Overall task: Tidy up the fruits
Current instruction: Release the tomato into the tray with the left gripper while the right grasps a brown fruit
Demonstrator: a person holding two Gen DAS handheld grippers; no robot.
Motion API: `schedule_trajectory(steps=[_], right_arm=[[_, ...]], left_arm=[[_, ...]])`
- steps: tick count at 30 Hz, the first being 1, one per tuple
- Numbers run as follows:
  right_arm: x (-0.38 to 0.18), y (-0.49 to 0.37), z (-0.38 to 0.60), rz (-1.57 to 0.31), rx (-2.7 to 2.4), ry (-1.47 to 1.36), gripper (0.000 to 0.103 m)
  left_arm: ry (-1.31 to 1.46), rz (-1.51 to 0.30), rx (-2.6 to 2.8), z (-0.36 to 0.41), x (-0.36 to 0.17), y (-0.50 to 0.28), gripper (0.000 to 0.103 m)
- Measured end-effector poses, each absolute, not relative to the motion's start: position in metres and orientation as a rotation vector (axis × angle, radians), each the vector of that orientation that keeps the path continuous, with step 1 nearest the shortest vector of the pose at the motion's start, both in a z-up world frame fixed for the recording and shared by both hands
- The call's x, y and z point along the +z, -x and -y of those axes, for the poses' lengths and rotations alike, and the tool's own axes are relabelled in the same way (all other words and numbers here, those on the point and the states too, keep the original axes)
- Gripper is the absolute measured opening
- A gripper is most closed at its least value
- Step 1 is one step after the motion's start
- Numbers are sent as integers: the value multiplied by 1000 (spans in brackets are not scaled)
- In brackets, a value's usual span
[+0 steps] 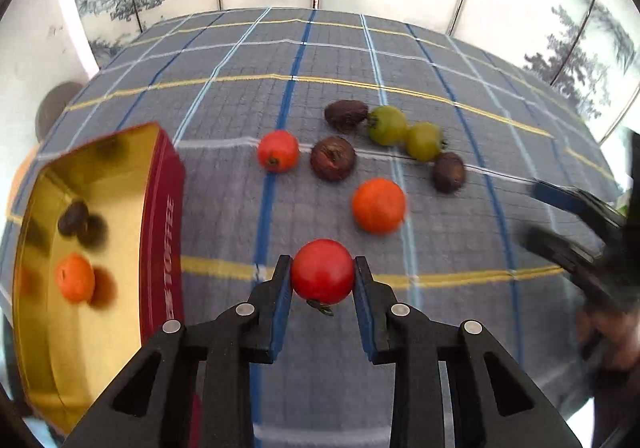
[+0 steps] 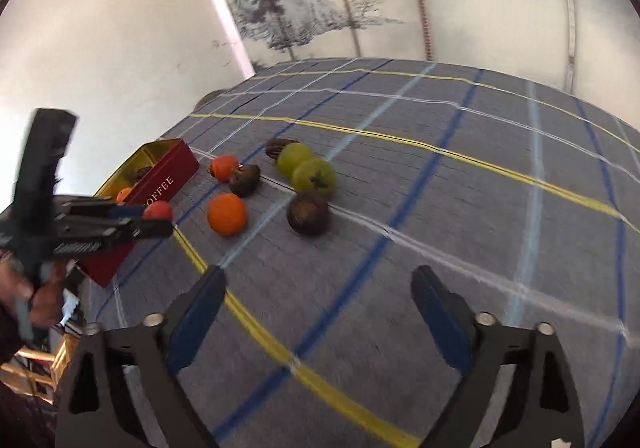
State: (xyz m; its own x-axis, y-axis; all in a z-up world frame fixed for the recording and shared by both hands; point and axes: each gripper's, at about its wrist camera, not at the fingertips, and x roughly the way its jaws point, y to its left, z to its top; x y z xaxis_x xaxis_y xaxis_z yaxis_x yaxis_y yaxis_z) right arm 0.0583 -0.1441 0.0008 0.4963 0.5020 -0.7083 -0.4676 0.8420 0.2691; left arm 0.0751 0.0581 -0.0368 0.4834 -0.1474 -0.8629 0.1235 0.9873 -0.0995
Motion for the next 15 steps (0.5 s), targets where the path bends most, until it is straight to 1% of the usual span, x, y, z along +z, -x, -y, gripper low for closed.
schedule_trajectory(steps=[1,5,6,7,8,9,10,11,12,15], right_arm=[[-2,-65,136,-883,595,-37,77],[-8,-90,112,-905,608,-1,77],[-10,-94,108,-912,616,8,76],[-14,-99,102,-920,616,23,73],[-16,-101,99,-929,616,30,66],[-20,-104,95,-941,621,37,61],[-21,-105,92,-936,613,57,52],[-21,-107,90,-938,610,72,34],[-20,-108,89,-942,600,75,31],[-20,-99,95,-943,581,49,31]], left_arm=[[37,-1055,-172,-59,-35,-71,31],[46,-1041,-174,-59,-26,-57,31],[43,-1038,-174,-59,-24,-55,31],[45,-1031,-171,-60,-22,-52,31],[47,-1026,-172,-61,-20,-49,31],[50,-1022,-174,-62,-18,-48,31],[50,-1016,-171,-63,-16,-45,31],[52,-1011,-167,-64,-15,-44,31],[57,-1008,-165,-66,-14,-43,31],[81,-999,-161,-73,-9,-37,31]])
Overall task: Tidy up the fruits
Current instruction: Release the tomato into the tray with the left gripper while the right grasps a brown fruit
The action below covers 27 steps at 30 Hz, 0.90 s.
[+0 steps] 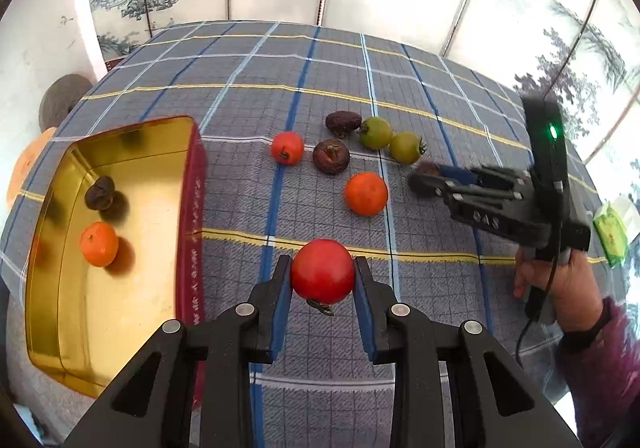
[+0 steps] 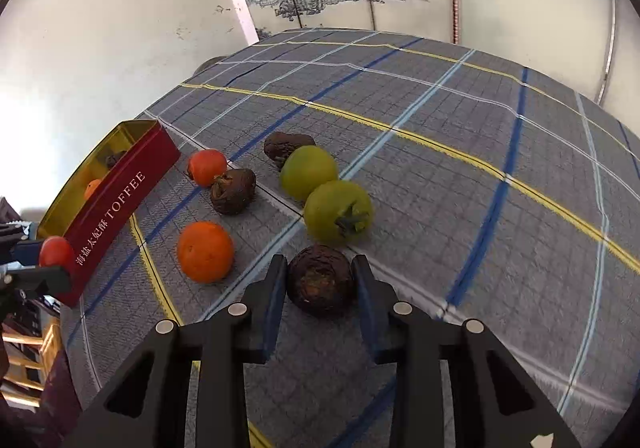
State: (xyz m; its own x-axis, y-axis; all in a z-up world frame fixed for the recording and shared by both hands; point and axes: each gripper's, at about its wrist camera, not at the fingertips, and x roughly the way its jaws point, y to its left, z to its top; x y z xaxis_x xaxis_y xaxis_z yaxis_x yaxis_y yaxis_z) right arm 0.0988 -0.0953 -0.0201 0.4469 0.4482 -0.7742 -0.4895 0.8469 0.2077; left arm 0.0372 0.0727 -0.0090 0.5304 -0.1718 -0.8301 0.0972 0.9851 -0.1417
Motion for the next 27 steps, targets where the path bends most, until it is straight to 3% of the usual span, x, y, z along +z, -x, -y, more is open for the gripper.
schedule_trajectory(steps=[14,27], right_arm=[[-20,-54,140,-937,454,-57,31],[-20,-54,137,-939,450,-53,31]], left_arm=[[139,-922,-31,-136,4,-6,31],[157,-929,170,-216,-40,-3,31]])
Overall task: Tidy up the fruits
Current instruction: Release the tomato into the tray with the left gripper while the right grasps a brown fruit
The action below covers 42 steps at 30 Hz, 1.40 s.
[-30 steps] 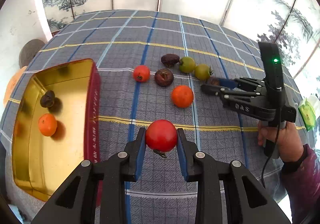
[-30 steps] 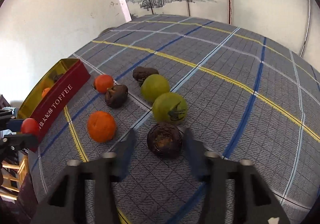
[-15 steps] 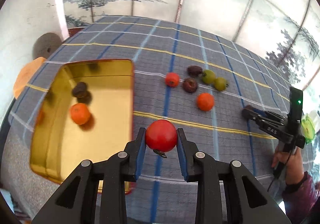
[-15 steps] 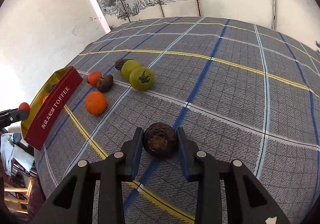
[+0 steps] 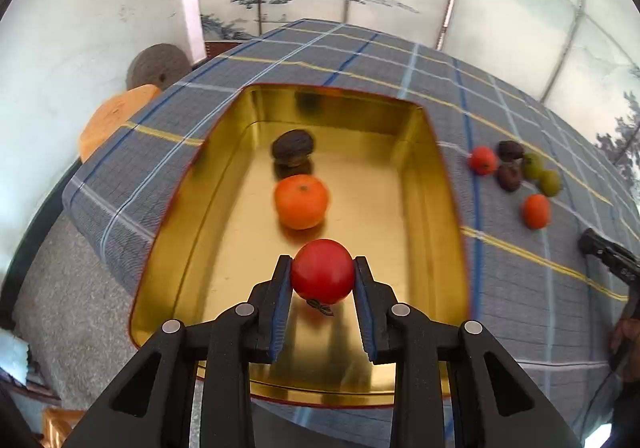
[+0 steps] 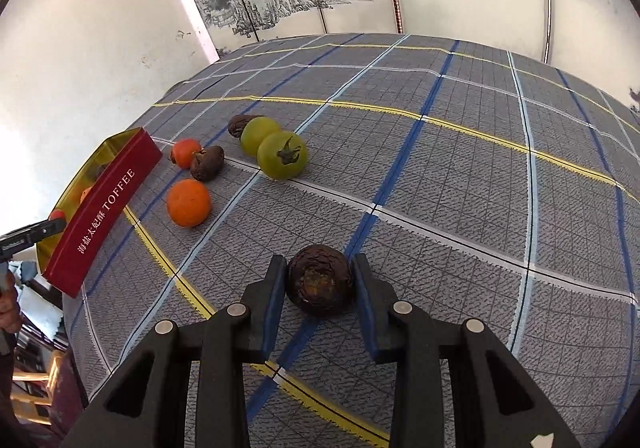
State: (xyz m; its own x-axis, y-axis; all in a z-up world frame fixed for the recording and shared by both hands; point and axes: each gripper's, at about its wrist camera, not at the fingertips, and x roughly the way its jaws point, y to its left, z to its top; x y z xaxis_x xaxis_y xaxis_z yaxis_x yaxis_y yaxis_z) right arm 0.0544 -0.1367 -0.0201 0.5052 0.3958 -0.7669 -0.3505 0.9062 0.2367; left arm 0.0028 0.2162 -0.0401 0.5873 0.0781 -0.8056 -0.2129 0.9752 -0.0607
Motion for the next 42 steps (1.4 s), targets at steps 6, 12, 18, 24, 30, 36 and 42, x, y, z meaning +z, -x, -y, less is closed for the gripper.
schedule_trajectory(steps=[6,12,18,24,30,36,42], right_arm=[[-21,-55,137,-939,445,-48,30],[-20,-54,137,-938,442,-40,30],[-21,-55,135,-938,439,-32,30],[-23,-56,134,-936,430,-10,30],[-23,-56,133,-936,426,-1,30],[-23,-56,133,-936,425,2,30],[-23,-56,133,-936,426,0,30]], left_arm=[[155,-933,189,-226,-54,-4,31],[160,-921,192,-235,-58,-4,31],[153,-913,189,-240,-61,-4,31],[142,-908,190,-244,-64,-5,31],[145,-916,180,-247,-67,-9,31],[114,-907,191,-243,-65,-11,32],[85,-898,229,-237,-60,-8,32]])
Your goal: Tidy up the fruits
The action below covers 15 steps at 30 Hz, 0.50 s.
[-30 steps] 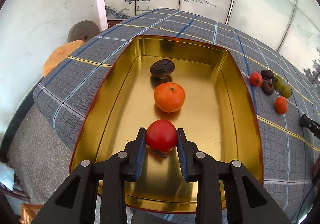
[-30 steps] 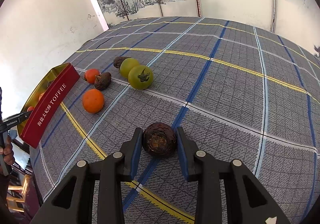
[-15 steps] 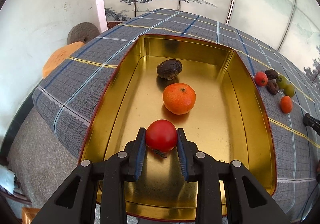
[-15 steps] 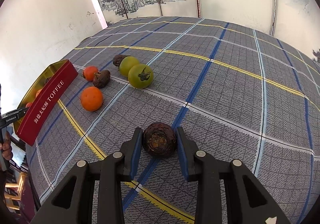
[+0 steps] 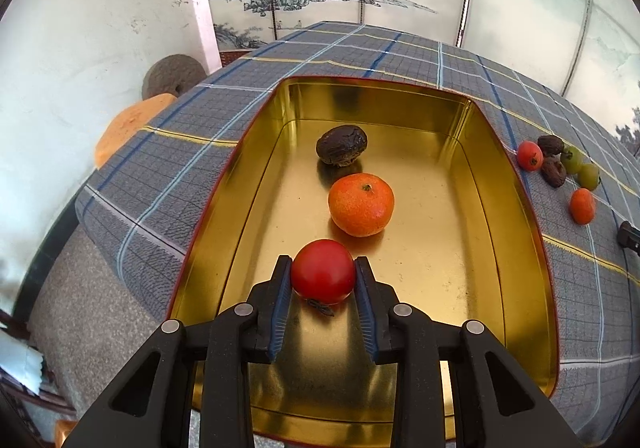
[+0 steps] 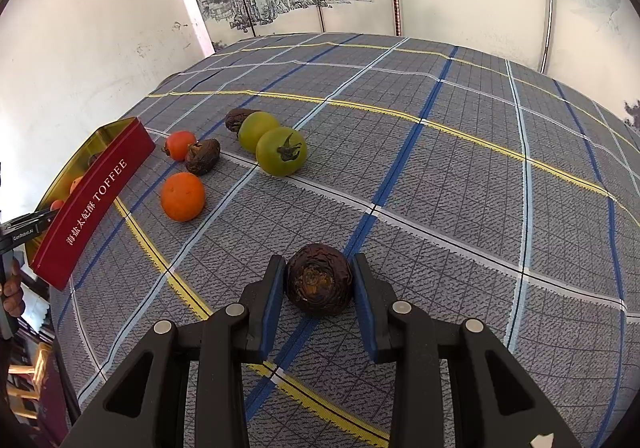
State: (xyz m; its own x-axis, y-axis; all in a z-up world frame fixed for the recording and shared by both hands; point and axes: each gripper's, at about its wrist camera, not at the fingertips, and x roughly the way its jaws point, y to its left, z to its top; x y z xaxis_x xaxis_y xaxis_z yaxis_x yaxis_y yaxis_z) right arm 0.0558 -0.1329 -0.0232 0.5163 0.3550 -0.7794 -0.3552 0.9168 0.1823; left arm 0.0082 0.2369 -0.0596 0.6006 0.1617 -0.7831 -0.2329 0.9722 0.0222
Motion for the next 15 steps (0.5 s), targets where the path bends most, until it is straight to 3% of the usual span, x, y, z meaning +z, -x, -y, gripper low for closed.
schedule_trajectory(steps=[5,9,15], right_arm=[[-23,-56,133,-936,426,3,30],[-23,-55,132,-935,426,3,30],[-23,-55,131,-935,422,15,30]], left_arm=[[45,-852,258,-227,-48,2,37],[16,-789,283,-219,-35,15,62],[5,-695,288,-204,-20,40,67]])
